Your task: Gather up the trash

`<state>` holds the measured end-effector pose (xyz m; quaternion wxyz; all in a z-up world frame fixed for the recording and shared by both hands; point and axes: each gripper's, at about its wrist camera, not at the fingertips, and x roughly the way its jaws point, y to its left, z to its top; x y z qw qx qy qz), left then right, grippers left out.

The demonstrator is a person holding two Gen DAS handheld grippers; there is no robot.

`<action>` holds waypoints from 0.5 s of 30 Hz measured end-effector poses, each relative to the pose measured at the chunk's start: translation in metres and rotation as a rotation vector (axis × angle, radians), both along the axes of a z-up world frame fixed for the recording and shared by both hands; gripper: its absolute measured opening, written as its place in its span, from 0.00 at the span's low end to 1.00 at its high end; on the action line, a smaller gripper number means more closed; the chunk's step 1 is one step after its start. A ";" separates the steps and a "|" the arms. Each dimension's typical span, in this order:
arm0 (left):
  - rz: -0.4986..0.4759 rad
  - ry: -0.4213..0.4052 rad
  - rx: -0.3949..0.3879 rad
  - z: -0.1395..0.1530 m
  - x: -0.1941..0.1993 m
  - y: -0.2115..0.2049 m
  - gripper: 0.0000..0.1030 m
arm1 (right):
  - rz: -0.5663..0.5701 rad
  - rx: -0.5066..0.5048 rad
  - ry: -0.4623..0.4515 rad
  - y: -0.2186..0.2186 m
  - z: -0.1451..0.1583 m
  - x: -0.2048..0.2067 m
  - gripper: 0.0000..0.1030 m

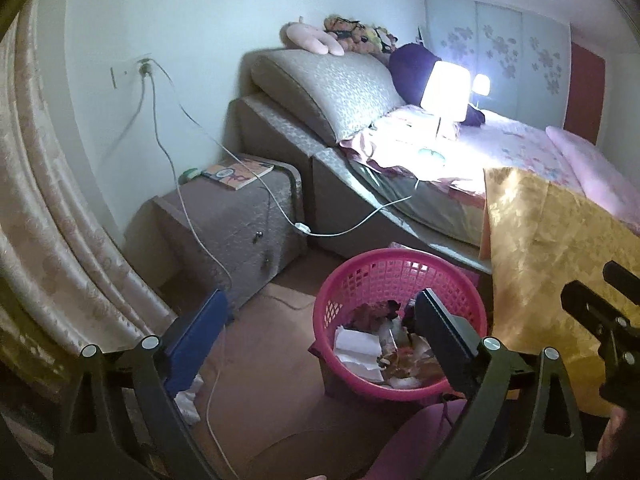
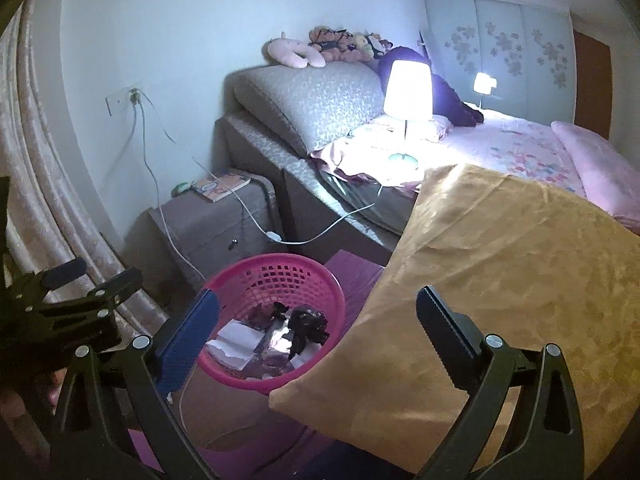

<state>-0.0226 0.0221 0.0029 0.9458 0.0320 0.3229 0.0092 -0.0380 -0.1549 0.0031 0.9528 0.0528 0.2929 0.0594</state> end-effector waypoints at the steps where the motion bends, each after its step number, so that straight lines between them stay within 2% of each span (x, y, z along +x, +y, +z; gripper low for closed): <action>1: 0.005 -0.007 0.000 0.000 -0.003 0.000 0.89 | -0.002 -0.001 -0.006 0.000 0.001 -0.001 0.93; 15: 0.002 -0.011 0.013 -0.011 -0.004 -0.003 0.90 | -0.013 -0.003 -0.025 0.001 0.004 -0.010 0.93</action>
